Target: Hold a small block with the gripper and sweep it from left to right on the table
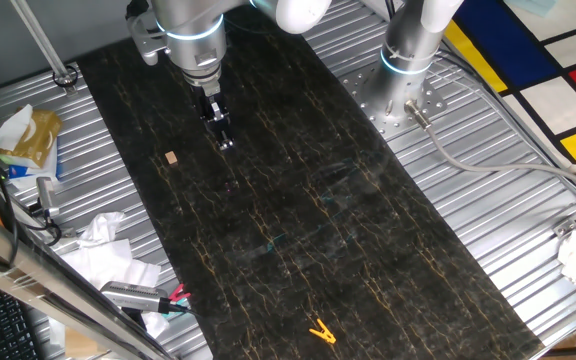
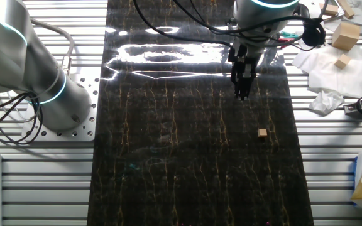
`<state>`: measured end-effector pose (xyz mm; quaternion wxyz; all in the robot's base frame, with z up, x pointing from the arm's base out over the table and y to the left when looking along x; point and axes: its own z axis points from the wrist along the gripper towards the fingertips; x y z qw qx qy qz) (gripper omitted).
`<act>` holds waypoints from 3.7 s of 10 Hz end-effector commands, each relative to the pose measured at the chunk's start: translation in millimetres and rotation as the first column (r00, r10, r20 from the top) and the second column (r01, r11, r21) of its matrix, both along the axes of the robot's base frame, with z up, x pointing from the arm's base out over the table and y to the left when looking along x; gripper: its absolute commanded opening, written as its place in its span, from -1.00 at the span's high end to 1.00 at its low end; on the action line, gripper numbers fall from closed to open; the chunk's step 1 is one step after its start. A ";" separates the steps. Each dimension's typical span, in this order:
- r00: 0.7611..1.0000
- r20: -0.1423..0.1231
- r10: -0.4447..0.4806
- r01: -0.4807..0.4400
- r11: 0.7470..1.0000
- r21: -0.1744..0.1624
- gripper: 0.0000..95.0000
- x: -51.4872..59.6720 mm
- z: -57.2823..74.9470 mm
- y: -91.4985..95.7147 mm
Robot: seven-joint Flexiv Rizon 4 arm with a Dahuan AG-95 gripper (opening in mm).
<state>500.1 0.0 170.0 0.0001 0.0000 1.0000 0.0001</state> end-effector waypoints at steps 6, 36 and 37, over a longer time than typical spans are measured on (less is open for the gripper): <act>0.993 0.062 -0.098 0.098 0.995 0.016 1.00 0.2 1.4 0.4; 0.997 0.067 -0.037 0.037 0.999 0.002 0.20 5.2 10.5 5.0; 0.997 0.066 -0.042 0.042 0.999 0.003 0.20 5.4 10.6 5.1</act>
